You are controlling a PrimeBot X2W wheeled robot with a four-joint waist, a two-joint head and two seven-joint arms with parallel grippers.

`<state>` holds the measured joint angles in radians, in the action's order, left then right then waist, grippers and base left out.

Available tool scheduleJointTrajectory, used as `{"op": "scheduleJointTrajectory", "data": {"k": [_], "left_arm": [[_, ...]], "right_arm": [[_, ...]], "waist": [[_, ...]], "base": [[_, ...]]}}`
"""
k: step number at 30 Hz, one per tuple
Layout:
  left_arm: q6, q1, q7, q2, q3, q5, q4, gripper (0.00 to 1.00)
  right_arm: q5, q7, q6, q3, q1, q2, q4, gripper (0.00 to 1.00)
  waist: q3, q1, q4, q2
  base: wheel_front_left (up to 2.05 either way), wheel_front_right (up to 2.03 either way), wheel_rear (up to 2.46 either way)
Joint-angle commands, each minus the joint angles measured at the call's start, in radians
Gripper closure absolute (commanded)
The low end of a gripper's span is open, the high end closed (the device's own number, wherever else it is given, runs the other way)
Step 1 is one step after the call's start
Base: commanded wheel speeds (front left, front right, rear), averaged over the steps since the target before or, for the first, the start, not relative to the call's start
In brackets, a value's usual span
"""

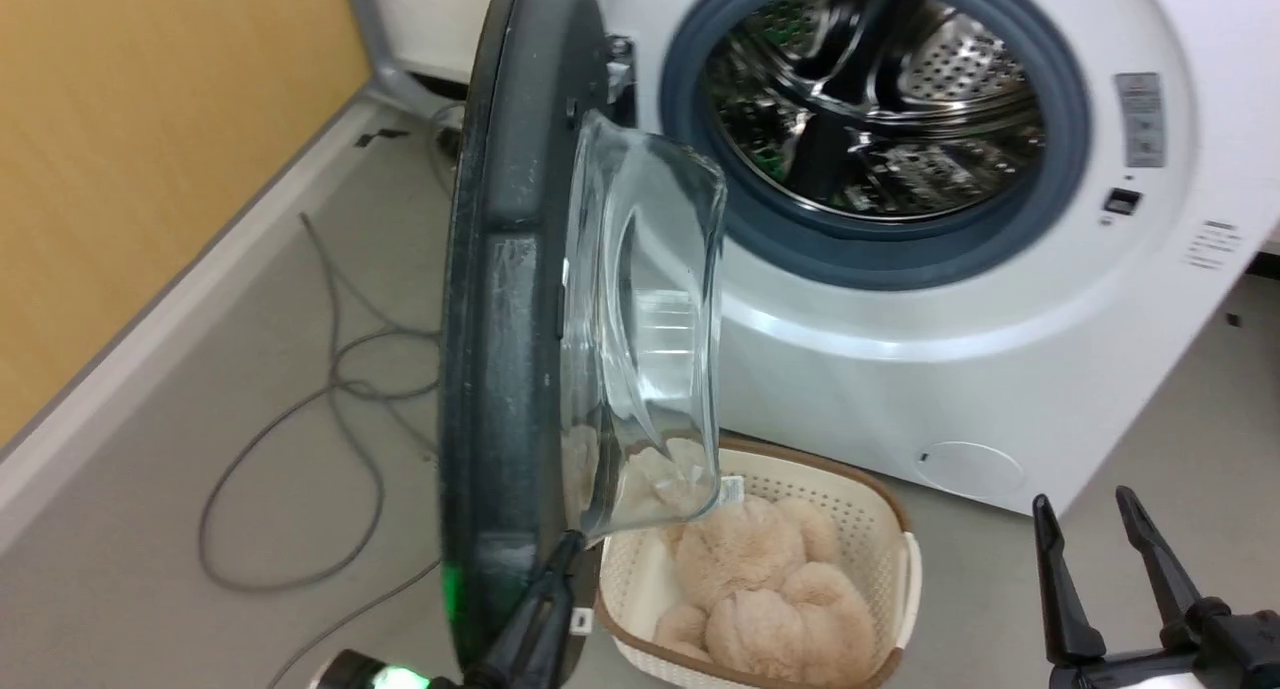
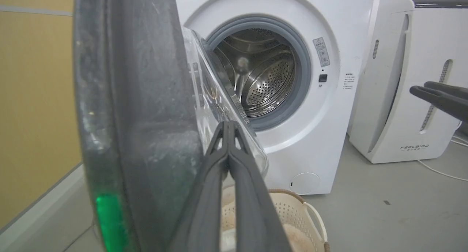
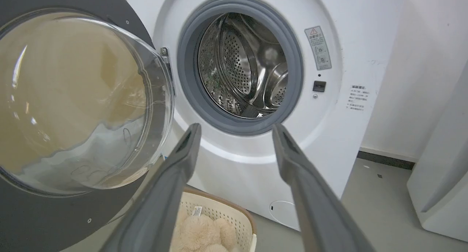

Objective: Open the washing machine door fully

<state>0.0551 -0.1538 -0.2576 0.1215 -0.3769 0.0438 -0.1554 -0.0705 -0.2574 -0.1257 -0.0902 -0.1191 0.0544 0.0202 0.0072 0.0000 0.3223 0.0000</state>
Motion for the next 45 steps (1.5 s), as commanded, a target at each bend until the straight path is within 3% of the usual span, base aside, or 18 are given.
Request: {"op": "scheduleJointTrajectory", "data": {"k": [1, 13, 25, 31, 45], "left_arm": [[0.01, -0.015, -0.004, 0.016, 0.012, -0.011, -0.006, 1.0], [0.05, -0.007, -0.004, 0.076, 0.162, 0.04, 0.034, 1.0], [0.092, 0.09, -0.004, 0.129, 0.341, 0.107, 0.134, 1.0], [0.11, 0.154, -0.004, 0.129, 0.437, 0.154, 0.19, 1.0], [0.094, 0.309, -0.004, 0.152, 0.643, 0.223, 0.361, 1.0]], "right_arm": [[-0.003, -0.004, -0.005, 0.0, -0.008, -0.004, -0.002, 0.0], [0.008, -0.004, -0.005, 0.003, 0.017, -0.004, -0.004, 0.0], [0.031, -0.004, -0.005, 0.002, 0.039, -0.004, -0.017, 0.0], [0.04, -0.004, -0.005, -0.001, 0.056, -0.004, -0.024, 0.0], [0.053, -0.004, -0.005, -0.003, 0.089, -0.004, -0.021, 0.0]], "waist": [[0.01, 0.0, 0.021, 0.0], [0.059, 0.0, 0.05, 0.0], [0.11, 0.0, 0.006, 0.0], [0.136, 0.0, -0.017, 0.0], [0.192, 0.0, -0.069, 0.0]], "base": [[0.0, 0.0, 0.0], [0.0, 0.0, 0.0], [0.0, 0.0, 0.0], [0.0, 0.0, 0.0], [0.0, 0.0, 0.0]]}}
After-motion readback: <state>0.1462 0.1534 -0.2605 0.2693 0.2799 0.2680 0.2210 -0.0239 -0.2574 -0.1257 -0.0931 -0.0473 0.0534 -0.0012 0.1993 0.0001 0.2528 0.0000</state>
